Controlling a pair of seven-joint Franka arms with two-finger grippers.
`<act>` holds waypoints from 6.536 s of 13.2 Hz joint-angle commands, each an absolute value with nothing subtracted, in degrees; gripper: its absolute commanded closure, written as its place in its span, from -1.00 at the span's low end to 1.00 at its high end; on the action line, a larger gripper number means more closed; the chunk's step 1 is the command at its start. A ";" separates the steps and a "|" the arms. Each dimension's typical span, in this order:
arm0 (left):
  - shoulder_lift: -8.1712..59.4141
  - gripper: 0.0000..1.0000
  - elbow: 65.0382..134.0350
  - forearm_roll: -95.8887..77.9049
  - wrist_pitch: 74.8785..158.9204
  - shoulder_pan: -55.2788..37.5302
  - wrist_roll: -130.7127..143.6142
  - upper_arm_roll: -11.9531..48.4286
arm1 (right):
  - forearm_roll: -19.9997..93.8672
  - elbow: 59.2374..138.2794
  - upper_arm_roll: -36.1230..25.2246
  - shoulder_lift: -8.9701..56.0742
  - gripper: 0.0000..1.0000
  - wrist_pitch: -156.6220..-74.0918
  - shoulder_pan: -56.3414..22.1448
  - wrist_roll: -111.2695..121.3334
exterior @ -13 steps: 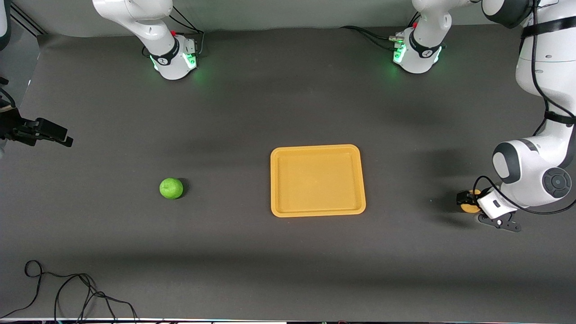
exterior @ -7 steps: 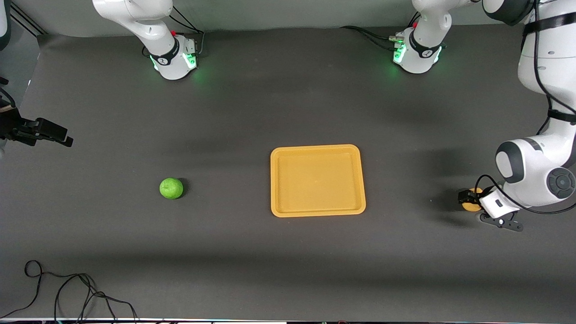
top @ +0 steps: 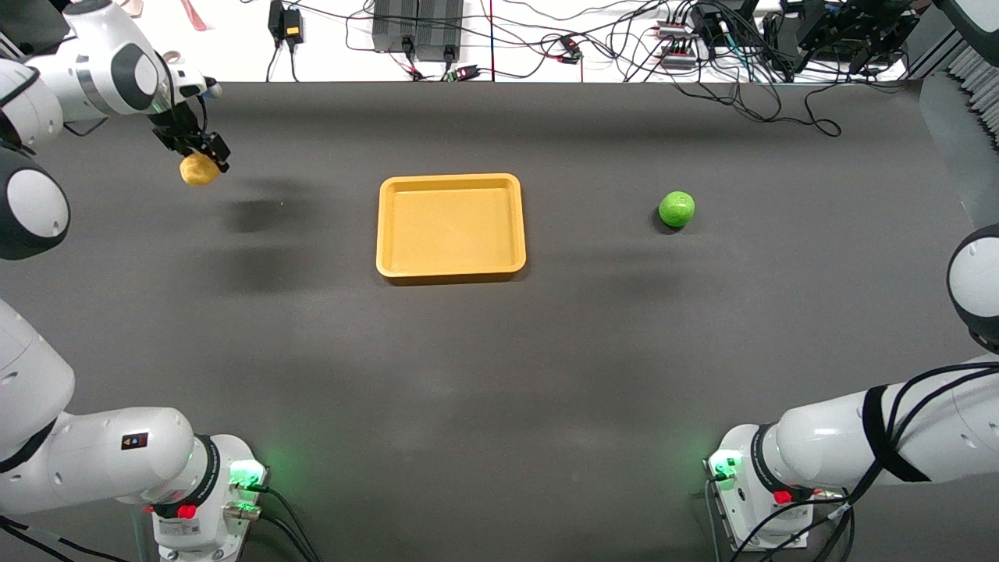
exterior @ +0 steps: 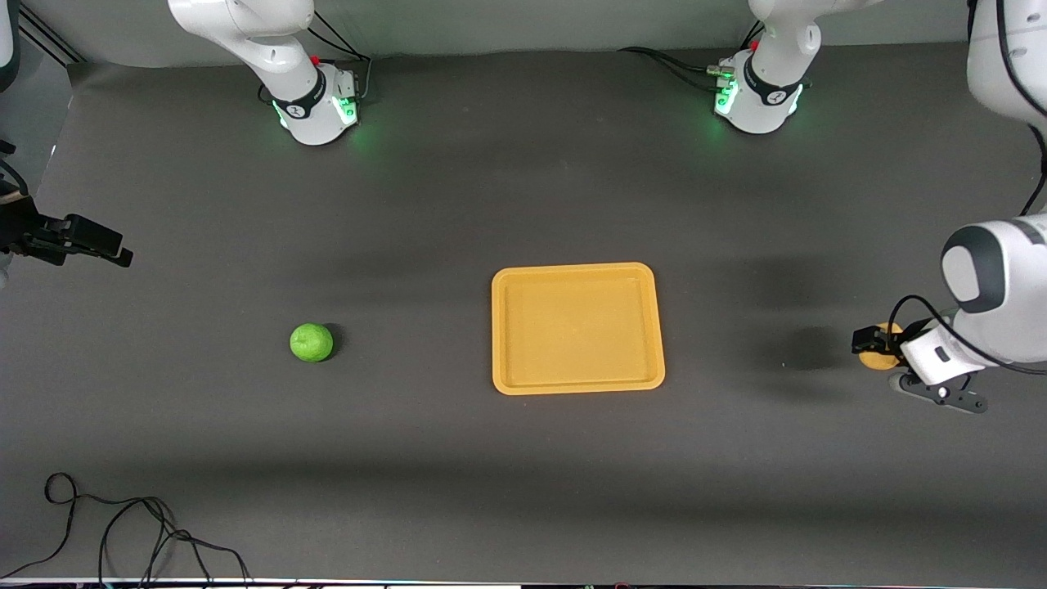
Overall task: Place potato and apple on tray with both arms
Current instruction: 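Close the left gripper around the yellow potato, then lift the potato and carry it over the yellow tray, then lower the potato onto the tray and open the left gripper, then withdraw the left gripper while the right gripper reaches the green apple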
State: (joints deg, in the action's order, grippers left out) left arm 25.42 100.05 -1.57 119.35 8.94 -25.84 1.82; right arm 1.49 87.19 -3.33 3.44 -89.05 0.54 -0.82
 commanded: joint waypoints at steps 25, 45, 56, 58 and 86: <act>26.43 0.24 100.90 -2.82 129.87 -15.90 43.67 15.73 | 1.05 87.28 -3.52 2.90 -1.00 -89.21 0.53 -0.62; 36.83 -0.13 104.77 6.68 143.79 -16.61 44.30 15.38 | 1.14 87.36 -3.78 2.99 -1.00 -89.21 0.62 -0.62; 22.53 -0.98 101.96 5.54 122.03 -11.88 36.86 15.82 | 1.23 87.36 -3.87 2.99 -1.00 -89.12 0.62 -0.53; 17.95 -0.98 100.21 4.14 114.56 -7.93 30.01 15.65 | 1.23 87.36 -3.87 2.99 -1.00 -89.12 0.62 -0.62; 5.89 -0.84 84.46 -0.26 84.64 -0.09 -0.97 -4.04 | 5.01 126.12 -4.75 21.53 -1.00 -157.06 -11.34 -9.49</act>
State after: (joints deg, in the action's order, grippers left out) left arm 6.56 84.85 0.50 85.79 -0.43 0.10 -4.06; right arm 5.47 125.86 -4.45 21.04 -155.59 -11.01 -10.12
